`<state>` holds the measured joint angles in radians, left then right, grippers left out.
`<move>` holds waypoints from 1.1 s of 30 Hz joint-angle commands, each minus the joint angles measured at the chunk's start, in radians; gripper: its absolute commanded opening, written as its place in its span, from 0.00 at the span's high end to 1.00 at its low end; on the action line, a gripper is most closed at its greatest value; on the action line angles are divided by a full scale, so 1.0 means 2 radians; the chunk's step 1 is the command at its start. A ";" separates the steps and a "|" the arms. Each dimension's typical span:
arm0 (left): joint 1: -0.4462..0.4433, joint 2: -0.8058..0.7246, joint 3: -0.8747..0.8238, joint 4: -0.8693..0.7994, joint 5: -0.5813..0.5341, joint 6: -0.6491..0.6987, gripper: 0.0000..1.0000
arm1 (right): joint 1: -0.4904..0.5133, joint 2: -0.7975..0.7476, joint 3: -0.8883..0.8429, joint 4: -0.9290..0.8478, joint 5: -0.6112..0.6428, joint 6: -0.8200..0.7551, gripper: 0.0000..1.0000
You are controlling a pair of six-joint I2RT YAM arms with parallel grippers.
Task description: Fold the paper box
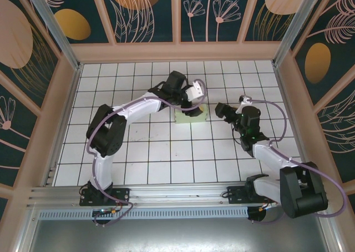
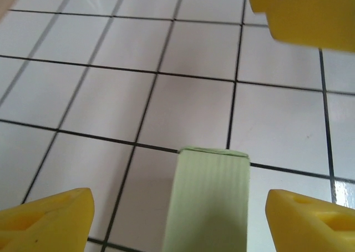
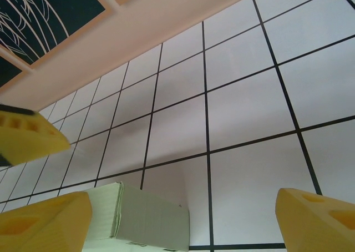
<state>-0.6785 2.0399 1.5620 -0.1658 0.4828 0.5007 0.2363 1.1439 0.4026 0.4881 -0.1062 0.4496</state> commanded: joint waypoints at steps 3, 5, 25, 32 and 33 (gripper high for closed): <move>-0.008 0.045 0.059 -0.076 0.011 0.066 0.30 | -0.012 -0.015 -0.012 -0.003 0.001 -0.012 0.14; -0.009 0.061 0.083 -0.100 0.015 0.077 0.35 | -0.014 -0.014 -0.013 -0.002 -0.001 -0.012 0.13; -0.022 -0.016 -0.017 0.000 -0.116 0.117 0.69 | -0.022 0.017 -0.020 0.015 -0.012 -0.003 0.14; -0.037 -0.073 -0.170 0.227 -0.280 0.228 0.69 | -0.024 0.030 -0.020 0.023 -0.017 0.004 0.14; -0.038 -0.073 -0.181 0.242 -0.292 0.246 0.68 | -0.024 0.032 -0.021 0.025 -0.018 0.004 0.15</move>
<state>-0.7483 1.9205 1.2572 0.0975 0.0624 0.8543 0.1970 1.1950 0.3782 0.4923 -0.1318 0.4511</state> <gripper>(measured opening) 0.330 0.856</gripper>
